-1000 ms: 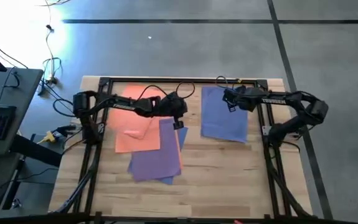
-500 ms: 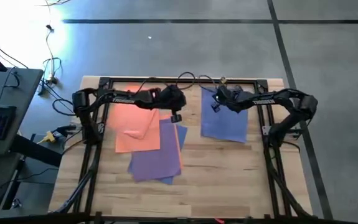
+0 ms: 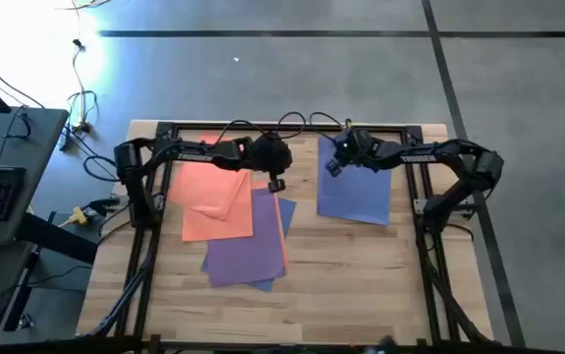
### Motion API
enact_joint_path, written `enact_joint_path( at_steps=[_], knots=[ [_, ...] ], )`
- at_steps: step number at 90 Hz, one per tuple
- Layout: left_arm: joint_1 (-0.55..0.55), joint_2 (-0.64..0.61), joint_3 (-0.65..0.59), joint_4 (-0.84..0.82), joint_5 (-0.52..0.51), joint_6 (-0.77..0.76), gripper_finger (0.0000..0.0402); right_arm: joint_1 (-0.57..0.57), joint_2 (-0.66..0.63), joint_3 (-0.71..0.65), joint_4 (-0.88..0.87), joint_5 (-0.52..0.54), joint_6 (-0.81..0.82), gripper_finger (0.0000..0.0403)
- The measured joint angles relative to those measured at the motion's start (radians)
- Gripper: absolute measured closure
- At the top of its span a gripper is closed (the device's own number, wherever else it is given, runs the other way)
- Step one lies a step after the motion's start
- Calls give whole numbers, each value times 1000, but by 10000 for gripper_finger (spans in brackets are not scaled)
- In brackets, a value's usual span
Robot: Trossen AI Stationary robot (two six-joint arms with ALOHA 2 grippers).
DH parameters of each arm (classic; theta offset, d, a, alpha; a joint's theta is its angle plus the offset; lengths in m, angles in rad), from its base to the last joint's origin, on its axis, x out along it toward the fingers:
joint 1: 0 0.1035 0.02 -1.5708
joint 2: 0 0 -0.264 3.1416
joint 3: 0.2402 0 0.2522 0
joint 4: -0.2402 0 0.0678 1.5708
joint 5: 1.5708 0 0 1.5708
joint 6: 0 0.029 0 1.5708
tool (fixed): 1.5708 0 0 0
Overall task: Organize paper
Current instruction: Stack the blue paper on top of the blue paper
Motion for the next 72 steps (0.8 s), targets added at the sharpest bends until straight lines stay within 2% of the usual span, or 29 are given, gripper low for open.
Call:
enact_joint_path(
  at_steps=[9,21,29,36,54,61,72],
  knots=[
    [2,52,50,26,24,-14,402,-54,0,0,-139,90,136,288],
    [-14,173,250,-76,30,4,402,-108,2,0,-197,128,212,286],
    [-23,260,382,-174,40,23,402,-130,2,0,-148,106,194,293],
    [-25,318,456,-236,40,27,402,-137,3,0,-106,46,162,301],
    [1,339,477,-294,7,8,402,-103,65,-48,-17,-94,123,316],
    [8,339,477,-322,6,-1,402,-79,77,-85,57,-121,134,316],
    [14,338,477,-322,10,-2,402,-8,72,-114,53,-118,212,316]
  ],
)
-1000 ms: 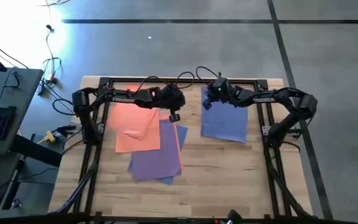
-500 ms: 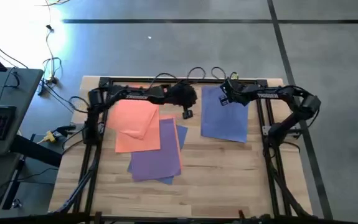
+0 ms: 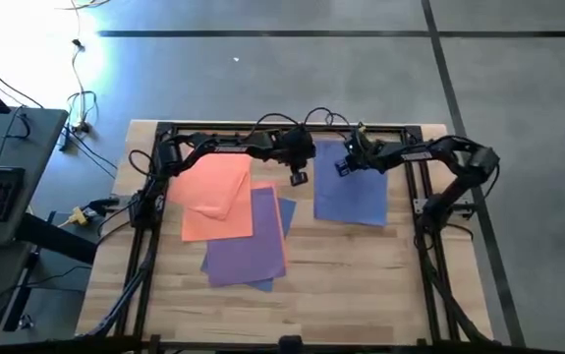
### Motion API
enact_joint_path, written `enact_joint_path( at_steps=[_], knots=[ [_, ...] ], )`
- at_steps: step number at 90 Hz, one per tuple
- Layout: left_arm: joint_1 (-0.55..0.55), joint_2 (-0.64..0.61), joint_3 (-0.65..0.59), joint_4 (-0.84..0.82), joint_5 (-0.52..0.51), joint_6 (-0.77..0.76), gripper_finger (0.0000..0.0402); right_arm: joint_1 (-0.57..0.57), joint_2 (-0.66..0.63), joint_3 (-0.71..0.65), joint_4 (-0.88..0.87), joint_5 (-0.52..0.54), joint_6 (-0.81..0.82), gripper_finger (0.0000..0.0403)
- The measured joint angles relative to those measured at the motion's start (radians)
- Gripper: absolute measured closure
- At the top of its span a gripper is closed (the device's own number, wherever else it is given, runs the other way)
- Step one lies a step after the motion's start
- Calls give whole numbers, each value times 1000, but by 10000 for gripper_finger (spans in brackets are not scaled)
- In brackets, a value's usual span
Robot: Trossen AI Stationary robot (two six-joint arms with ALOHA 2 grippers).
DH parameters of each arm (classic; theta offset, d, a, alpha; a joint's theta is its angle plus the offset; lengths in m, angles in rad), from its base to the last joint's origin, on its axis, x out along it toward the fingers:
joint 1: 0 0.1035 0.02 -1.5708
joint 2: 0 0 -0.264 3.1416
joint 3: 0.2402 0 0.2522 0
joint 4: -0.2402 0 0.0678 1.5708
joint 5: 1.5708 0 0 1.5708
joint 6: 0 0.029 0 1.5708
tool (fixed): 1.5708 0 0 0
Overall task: Organize paper
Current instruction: Stack the blue paper on top of the blue paper
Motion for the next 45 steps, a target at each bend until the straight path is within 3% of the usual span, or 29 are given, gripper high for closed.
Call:
enact_joint_path(
  at_steps=[14,22,45],
  knots=[
    [-11,0,0,-37,21,7,402,114,-9,1,-23,-9,90,316],
    [-16,0,0,-59,21,14,402,166,-19,3,-25,49,130,316],
    [-21,0,0,-129,-25,25,402,206,-171,46,-124,111,168,316]
  ],
)
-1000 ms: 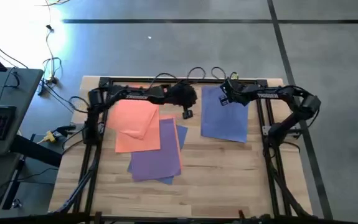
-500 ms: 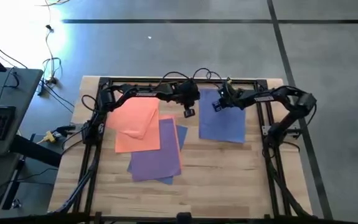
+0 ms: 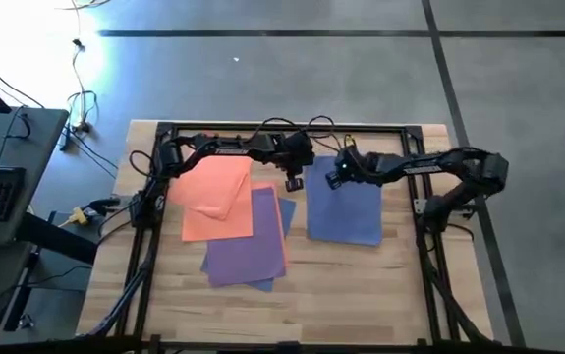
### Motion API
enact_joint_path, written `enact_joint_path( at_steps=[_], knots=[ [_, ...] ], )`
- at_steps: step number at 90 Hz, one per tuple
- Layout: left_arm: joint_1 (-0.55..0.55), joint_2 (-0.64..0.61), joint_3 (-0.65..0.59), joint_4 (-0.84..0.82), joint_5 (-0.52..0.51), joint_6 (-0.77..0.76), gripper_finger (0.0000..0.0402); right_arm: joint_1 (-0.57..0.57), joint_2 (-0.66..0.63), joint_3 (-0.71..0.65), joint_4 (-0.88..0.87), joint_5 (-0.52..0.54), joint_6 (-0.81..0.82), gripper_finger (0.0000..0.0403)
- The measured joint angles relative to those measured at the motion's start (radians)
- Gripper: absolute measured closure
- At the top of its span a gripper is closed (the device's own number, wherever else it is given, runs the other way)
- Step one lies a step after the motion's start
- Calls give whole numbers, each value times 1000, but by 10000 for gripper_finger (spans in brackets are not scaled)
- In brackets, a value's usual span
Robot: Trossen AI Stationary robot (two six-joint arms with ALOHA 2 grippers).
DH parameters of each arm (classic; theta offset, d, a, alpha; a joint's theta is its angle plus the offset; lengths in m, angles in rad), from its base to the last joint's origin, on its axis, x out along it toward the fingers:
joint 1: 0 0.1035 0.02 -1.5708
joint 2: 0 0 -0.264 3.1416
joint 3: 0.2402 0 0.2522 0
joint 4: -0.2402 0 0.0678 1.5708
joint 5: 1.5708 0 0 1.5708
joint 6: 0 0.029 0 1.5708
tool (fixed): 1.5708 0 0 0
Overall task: Organize paper
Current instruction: Stack the blue paper on top of the blue paper
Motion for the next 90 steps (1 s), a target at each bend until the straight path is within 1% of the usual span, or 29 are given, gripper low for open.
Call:
enact_joint_path(
  at_steps=[8,14,20,25,29,38,43,57,73,81,90],
  knots=[
    [5,-1,-30,30,3,-12,402,-14,-62,-4,-166,61,64,316],
    [13,0,-59,61,2,-27,402,-27,-105,-2,-298,116,162,316],
    [20,0,-71,82,18,-46,402,-39,-117,-5,-432,151,250,316],
    [21,5,-75,120,40,-53,402,-48,-118,-15,-506,164,315,316],
    [22,7,-77,136,49,-62,402,-56,-116,-25,-528,169,355,316],
    [18,31,-79,187,53,-72,402,-71,-89,-63,-531,165,403,316],
    [13,37,-79,187,29,-76,402,-75,-69,-81,-523,165,426,319],
    [11,38,-78,191,9,-76,402,-99,-20,-133,-440,160,443,338],
    [12,38,-78,192,6,-77,402,-118,-2,-176,-307,160,371,365],
    [12,38,-78,192,6,-78,402,-118,1,-168,-275,170,342,372],
    [13,38,-78,196,6,-79,402,-119,3,-153,-244,150,287,375]
  ],
)
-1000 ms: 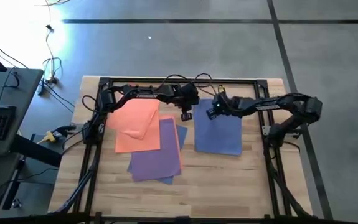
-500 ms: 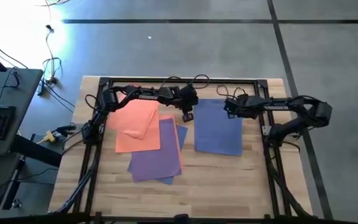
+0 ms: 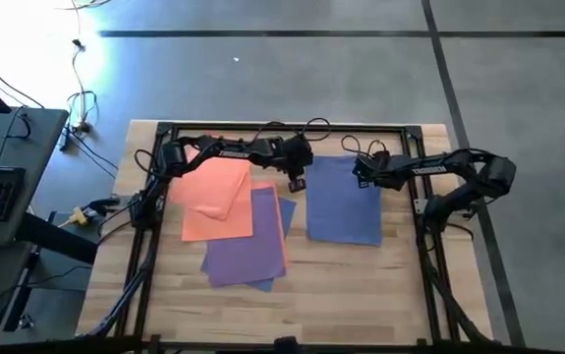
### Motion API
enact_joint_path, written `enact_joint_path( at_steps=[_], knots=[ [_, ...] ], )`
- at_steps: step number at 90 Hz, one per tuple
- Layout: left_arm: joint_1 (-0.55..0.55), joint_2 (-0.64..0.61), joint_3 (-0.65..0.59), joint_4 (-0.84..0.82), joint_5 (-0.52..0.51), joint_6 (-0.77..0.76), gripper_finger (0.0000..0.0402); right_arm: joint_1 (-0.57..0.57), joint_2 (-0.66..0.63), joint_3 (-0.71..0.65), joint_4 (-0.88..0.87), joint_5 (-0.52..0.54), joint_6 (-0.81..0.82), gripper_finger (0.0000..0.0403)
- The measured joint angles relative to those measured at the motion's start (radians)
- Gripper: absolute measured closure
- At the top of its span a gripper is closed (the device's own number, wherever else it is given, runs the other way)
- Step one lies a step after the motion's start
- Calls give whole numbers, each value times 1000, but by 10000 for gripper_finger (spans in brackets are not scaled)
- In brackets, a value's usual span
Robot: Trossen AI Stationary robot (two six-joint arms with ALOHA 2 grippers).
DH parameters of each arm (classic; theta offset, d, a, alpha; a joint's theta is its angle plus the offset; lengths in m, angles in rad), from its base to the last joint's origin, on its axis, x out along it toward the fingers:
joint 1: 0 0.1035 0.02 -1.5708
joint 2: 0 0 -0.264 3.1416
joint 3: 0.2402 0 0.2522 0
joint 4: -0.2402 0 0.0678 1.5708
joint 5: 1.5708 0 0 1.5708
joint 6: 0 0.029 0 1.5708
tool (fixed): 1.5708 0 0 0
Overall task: Organize paper
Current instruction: Stack the blue paper on top of the blue paper
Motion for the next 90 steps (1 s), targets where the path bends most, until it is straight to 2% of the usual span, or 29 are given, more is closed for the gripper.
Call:
enact_joint_path(
  at_steps=[16,29,49,63,69,78,90],
  knots=[
    [2,3,0,6,-4,0,402,1,0,3,141,-51,-98,375],
    [2,10,0,7,-30,6,402,0,1,3,182,-14,-71,375],
    [2,-14,0,-1,-44,37,402,8,-15,3,156,58,-57,375],
    [2,-90,0,-6,-106,54,402,59,-101,4,92,54,-71,375],
    [15,-108,1,36,-89,81,402,94,-152,4,61,27,-79,375],
    [61,-110,37,43,-1,95,402,165,-231,4,22,-49,-132,375],
    [117,-74,113,-14,147,56,402,292,-319,4,27,-238,-250,375]
  ],
)
